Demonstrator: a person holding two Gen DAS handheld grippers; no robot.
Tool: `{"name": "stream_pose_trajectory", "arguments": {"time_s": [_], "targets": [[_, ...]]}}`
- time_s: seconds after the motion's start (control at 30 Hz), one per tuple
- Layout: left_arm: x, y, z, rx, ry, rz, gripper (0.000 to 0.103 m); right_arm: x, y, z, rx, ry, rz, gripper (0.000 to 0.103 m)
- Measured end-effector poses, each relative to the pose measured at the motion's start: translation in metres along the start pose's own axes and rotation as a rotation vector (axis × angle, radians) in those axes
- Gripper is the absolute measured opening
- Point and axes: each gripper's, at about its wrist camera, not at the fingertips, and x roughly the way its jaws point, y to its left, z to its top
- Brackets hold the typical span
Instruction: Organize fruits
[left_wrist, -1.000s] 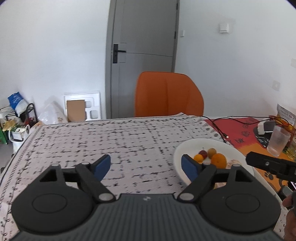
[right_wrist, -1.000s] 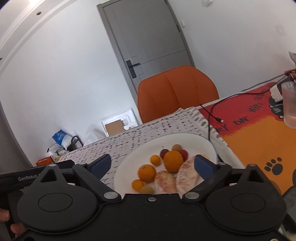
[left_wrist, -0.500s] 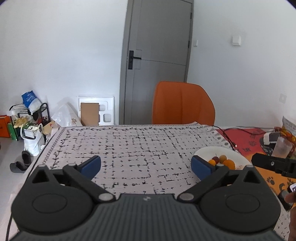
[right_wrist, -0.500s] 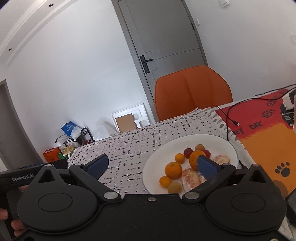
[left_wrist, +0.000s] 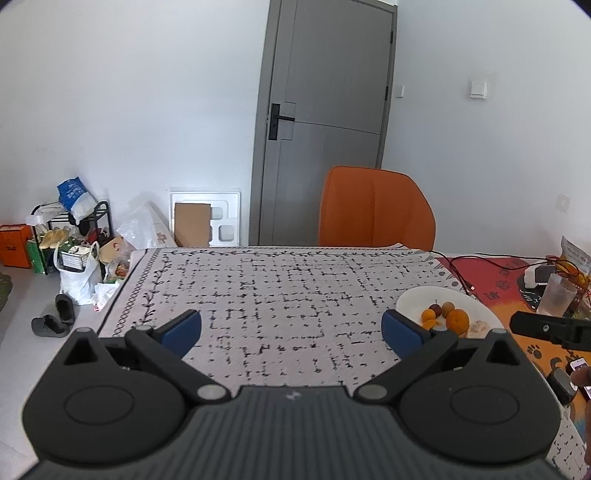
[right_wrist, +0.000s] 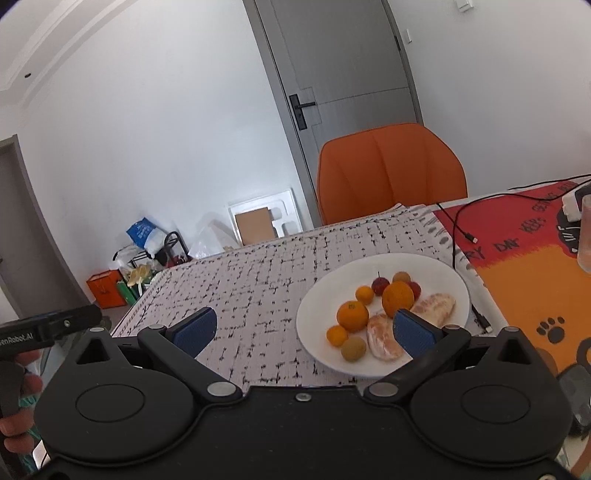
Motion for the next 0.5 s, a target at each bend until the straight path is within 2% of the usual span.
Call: {"name": "stream_pose_trajectory", "arguments": {"time_s": [0.5], "targets": [[-0.028, 0.017, -0.024, 0.002, 0.014, 0.055, 0.103, -0.020, 0.005, -0.016, -0.041, 0.023, 0.059, 0.103]]}}
